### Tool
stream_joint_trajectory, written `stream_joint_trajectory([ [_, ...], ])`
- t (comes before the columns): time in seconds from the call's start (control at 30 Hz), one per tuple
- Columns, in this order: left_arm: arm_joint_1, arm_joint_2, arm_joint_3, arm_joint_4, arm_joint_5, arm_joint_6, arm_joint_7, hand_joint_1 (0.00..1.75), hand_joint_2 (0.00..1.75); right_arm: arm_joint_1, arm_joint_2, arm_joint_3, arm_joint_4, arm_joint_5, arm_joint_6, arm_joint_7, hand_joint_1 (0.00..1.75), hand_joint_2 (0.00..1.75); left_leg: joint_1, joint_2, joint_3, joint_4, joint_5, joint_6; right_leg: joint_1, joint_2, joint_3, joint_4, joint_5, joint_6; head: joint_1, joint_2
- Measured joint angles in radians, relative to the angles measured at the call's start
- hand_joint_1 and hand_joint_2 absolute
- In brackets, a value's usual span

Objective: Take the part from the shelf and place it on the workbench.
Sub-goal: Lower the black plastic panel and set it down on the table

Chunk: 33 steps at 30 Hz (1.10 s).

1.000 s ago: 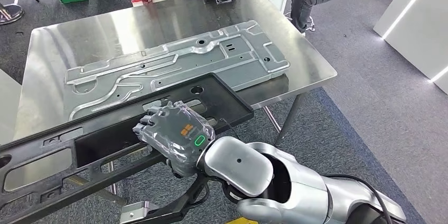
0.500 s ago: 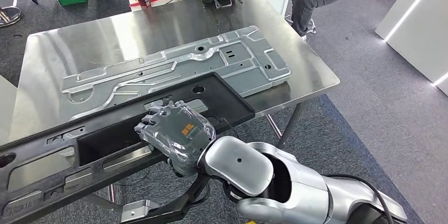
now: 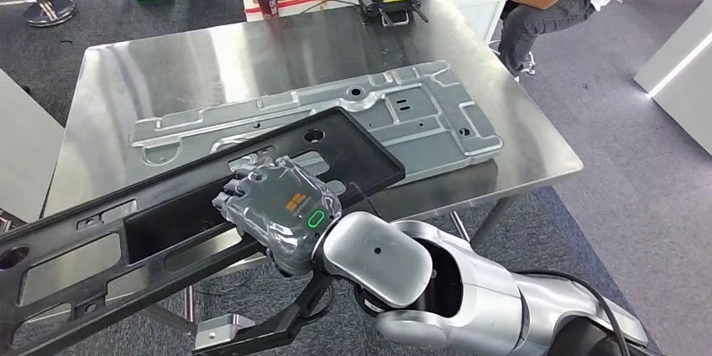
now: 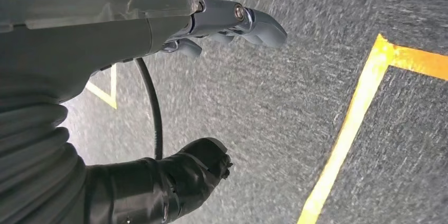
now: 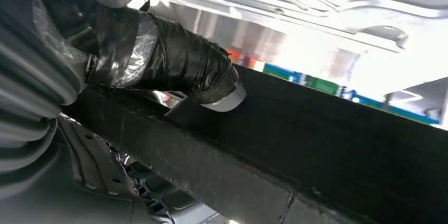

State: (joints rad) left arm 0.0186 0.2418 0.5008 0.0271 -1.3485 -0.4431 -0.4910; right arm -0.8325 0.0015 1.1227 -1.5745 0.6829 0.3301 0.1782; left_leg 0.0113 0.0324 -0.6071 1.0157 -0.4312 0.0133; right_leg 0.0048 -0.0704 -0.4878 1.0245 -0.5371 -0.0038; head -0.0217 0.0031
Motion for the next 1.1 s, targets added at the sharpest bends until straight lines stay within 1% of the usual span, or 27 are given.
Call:
stream_joint_trajectory([
  [0.03,0.000,0.000,0.003,0.000,-0.005,-0.001,0.000,0.00,1.75,-0.003,-0.002,0.000,0.001,0.000,0.000,-0.001,1.75,1.75,0.000,-0.011,0.007,-0.002,-0.003,0.007,-0.003,0.013,-0.011,0.026,-0.010,0.004,0.000,0.000],
  [0.07,0.000,0.001,0.008,0.000,-0.010,-0.002,0.000,0.00,1.75,-0.005,-0.006,0.000,0.002,0.001,0.000,-0.002,1.75,1.75,0.001,-0.021,0.015,-0.003,-0.007,0.013,-0.007,0.029,-0.036,0.071,-0.025,0.008,0.000,0.000],
  [0.1,0.000,0.001,0.013,0.000,-0.014,-0.003,0.000,0.00,1.75,-0.006,-0.011,0.000,0.004,0.002,0.001,-0.003,1.75,1.75,0.000,-0.030,0.020,-0.004,-0.011,0.019,-0.009,0.046,-0.073,0.132,-0.045,0.011,0.001,0.000],
  [0.17,0.001,0.001,0.021,0.000,-0.019,-0.005,-0.001,0.00,1.75,-0.004,-0.025,0.001,0.010,0.003,0.003,-0.006,1.75,1.75,-0.001,-0.053,0.029,-0.003,-0.021,0.025,-0.011,0.059,-0.163,0.248,-0.084,0.013,0.001,0.000],
  [0.2,0.002,0.001,0.024,0.000,-0.022,-0.006,-0.002,0.00,1.75,-0.004,-0.031,0.001,0.014,0.004,0.005,-0.007,1.75,1.75,-0.002,-0.066,0.036,-0.003,-0.028,0.026,-0.010,0.060,-0.194,0.272,-0.084,0.012,0.001,0.000],
  [0.23,0.004,0.001,0.027,0.000,-0.024,-0.007,-0.003,0.00,1.75,-0.003,-0.037,0.001,0.018,0.006,0.006,-0.008,1.75,1.75,-0.004,-0.080,0.046,-0.002,-0.035,0.026,-0.009,0.063,-0.209,0.262,-0.065,0.009,0.001,0.000],
  [0.27,0.005,0.001,0.031,0.000,-0.028,-0.007,-0.003,0.00,1.75,-0.004,-0.042,0.001,0.021,0.008,0.007,-0.009,1.75,1.75,-0.005,-0.093,0.058,-0.002,-0.043,0.025,-0.008,0.069,-0.207,0.217,-0.025,0.003,0.001,0.000],
  [0.3,0.007,0.001,0.034,0.000,-0.031,-0.008,-0.004,0.00,1.75,-0.004,-0.047,0.001,0.023,0.011,0.007,-0.010,1.75,1.75,-0.006,-0.107,0.069,-0.003,-0.051,0.023,-0.006,0.084,-0.194,0.150,0.030,-0.005,0.001,0.000],
  [0.33,0.008,0.000,0.038,0.000,-0.034,-0.009,-0.005,0.00,1.75,-0.004,-0.052,0.001,0.026,0.013,0.007,-0.011,1.75,1.75,-0.007,-0.119,0.080,-0.004,-0.059,0.020,-0.004,0.105,-0.181,0.093,0.073,-0.015,-0.001,0.000],
  [0.37,0.008,-0.001,0.042,0.000,-0.037,-0.009,-0.005,0.00,1.75,-0.004,-0.057,0.001,0.028,0.014,0.008,-0.013,1.75,1.75,-0.005,-0.131,0.087,-0.006,-0.066,0.016,-0.002,0.124,-0.171,0.045,0.100,-0.023,-0.002,0.000],
  [0.4,0.008,-0.001,0.044,0.000,-0.037,-0.010,-0.006,0.00,1.75,-0.004,-0.061,0.002,0.030,0.015,0.008,-0.015,1.75,1.75,-0.002,-0.142,0.092,-0.008,-0.070,0.010,0.002,0.136,-0.163,0.018,0.113,-0.031,-0.003,0.000],
  [0.47,0.009,0.000,0.047,0.000,-0.038,-0.010,-0.007,0.00,1.75,-0.006,-0.065,0.002,0.032,0.015,0.010,-0.017,1.75,1.75,0.001,-0.155,0.102,-0.009,-0.070,-0.005,0.006,0.130,-0.143,-0.003,0.107,-0.041,-0.003,0.000],
  [0.5,0.011,0.001,0.048,0.000,-0.038,-0.010,-0.007,0.00,1.75,-0.007,-0.066,0.001,0.033,0.016,0.010,-0.017,1.75,1.75,0.001,-0.149,0.108,-0.004,-0.072,-0.010,0.005,0.119,-0.127,-0.011,0.110,-0.046,-0.003,0.000],
  [0.57,0.010,0.004,0.048,0.000,-0.039,-0.011,-0.007,0.00,1.75,-0.011,-0.066,0.001,0.033,0.016,0.010,-0.017,1.75,1.75,-0.001,-0.107,0.094,0.041,-0.093,-0.018,0.001,0.098,-0.094,-0.025,0.105,-0.055,-0.007,0.000],
  [0.6,0.009,0.006,0.049,0.000,-0.040,-0.011,-0.007,0.00,1.75,-0.012,-0.066,0.001,0.033,0.016,0.010,-0.018,1.75,1.75,0.000,-0.079,0.066,0.089,-0.113,-0.022,0.001,0.086,-0.082,-0.029,0.099,-0.057,-0.009,0.000],
  [0.63,0.006,0.007,0.049,0.000,-0.041,-0.011,-0.007,0.00,1.75,-0.012,-0.067,0.001,0.034,0.016,0.010,-0.018,1.75,1.75,0.001,-0.059,0.025,0.150,-0.137,-0.028,0.000,0.073,-0.074,-0.031,0.092,-0.058,-0.010,0.000],
  [0.67,0.005,0.008,0.050,0.000,-0.041,-0.010,-0.007,0.00,1.75,-0.012,-0.067,0.001,0.034,0.016,0.010,-0.018,1.75,1.75,0.004,-0.050,-0.019,0.206,-0.157,-0.033,0.000,0.061,-0.067,-0.031,0.084,-0.057,-0.010,0.000],
  [0.7,0.005,0.008,0.050,0.000,-0.041,-0.010,-0.006,0.00,1.75,-0.010,-0.068,0.002,0.035,0.016,0.010,-0.018,1.75,1.75,0.007,-0.044,-0.055,0.241,-0.165,-0.037,-0.001,0.049,-0.059,-0.031,0.075,-0.055,-0.010,0.000],
  [0.73,0.007,0.009,0.051,0.000,-0.040,-0.010,-0.006,0.00,1.75,-0.009,-0.068,0.002,0.036,0.016,0.010,-0.018,1.75,1.75,0.010,-0.040,-0.074,0.242,-0.152,-0.041,-0.003,0.037,-0.049,-0.030,0.066,-0.052,-0.010,0.000],
  [0.77,0.009,0.009,0.051,0.000,-0.041,-0.011,-0.006,0.00,1.75,-0.008,-0.068,0.002,0.037,0.016,0.011,-0.018,1.75,1.75,0.013,-0.035,-0.074,0.211,-0.119,-0.045,-0.005,0.028,-0.038,-0.029,0.056,-0.048,-0.010,0.000],
  [0.83,0.012,0.010,0.051,0.000,-0.044,-0.011,-0.006,0.00,1.75,-0.009,-0.069,0.002,0.037,0.019,0.012,-0.018,1.75,1.75,0.016,-0.021,-0.038,0.085,-0.016,-0.049,-0.009,0.012,-0.014,-0.027,0.035,-0.037,-0.010,0.000],
  [0.9,0.013,0.011,0.052,0.000,-0.050,-0.011,-0.007,0.00,1.75,-0.012,-0.072,0.003,0.039,0.025,0.014,-0.020,1.75,1.75,0.012,-0.008,-0.021,0.007,0.026,-0.044,-0.007,0.001,-0.002,-0.021,0.019,-0.023,-0.010,0.000],
  [0.97,0.017,0.012,0.059,0.000,-0.055,-0.013,-0.008,0.00,1.75,-0.018,-0.081,0.005,0.043,0.032,0.018,-0.024,1.75,1.75,0.007,-0.007,-0.026,0.007,0.018,-0.028,-0.001,-0.009,-0.003,-0.018,0.004,-0.011,-0.009,0.000],
  [1.0,0.020,0.014,0.063,0.000,-0.057,-0.014,-0.010,0.00,1.75,-0.021,-0.088,0.006,0.045,0.036,0.020,-0.025,1.75,1.75,0.009,-0.008,-0.022,0.008,0.025,-0.019,0.001,-0.011,-0.001,-0.019,-0.002,-0.007,-0.009,0.000],
  [1.03,0.023,0.014,0.067,0.000,-0.058,-0.015,-0.012,0.00,1.75,-0.024,-0.101,0.005,0.049,0.041,0.022,-0.026,1.75,1.75,0.010,-0.011,-0.020,0.008,0.026,-0.015,0.003,-0.013,0.002,-0.020,-0.003,-0.010,-0.008,0.000],
  [1.07,0.026,0.015,0.071,0.000,-0.059,-0.016,-0.014,0.00,1.75,-0.027,-0.117,0.003,0.054,0.047,0.023,-0.026,1.75,1.75,0.011,-0.012,-0.017,0.006,0.027,-0.014,0.004,-0.013,0.006,-0.021,-0.003,-0.020,-0.007,0.000],
  [1.1,0.027,0.016,0.075,0.000,-0.060,-0.016,-0.015,0.00,1.75,-0.030,-0.135,0.000,0.062,0.054,0.022,-0.027,1.75,1.75,0.012,-0.014,-0.015,0.005,0.028,-0.013,0.004,-0.012,0.010,-0.024,-0.003,-0.036,-0.006,0.000],
])
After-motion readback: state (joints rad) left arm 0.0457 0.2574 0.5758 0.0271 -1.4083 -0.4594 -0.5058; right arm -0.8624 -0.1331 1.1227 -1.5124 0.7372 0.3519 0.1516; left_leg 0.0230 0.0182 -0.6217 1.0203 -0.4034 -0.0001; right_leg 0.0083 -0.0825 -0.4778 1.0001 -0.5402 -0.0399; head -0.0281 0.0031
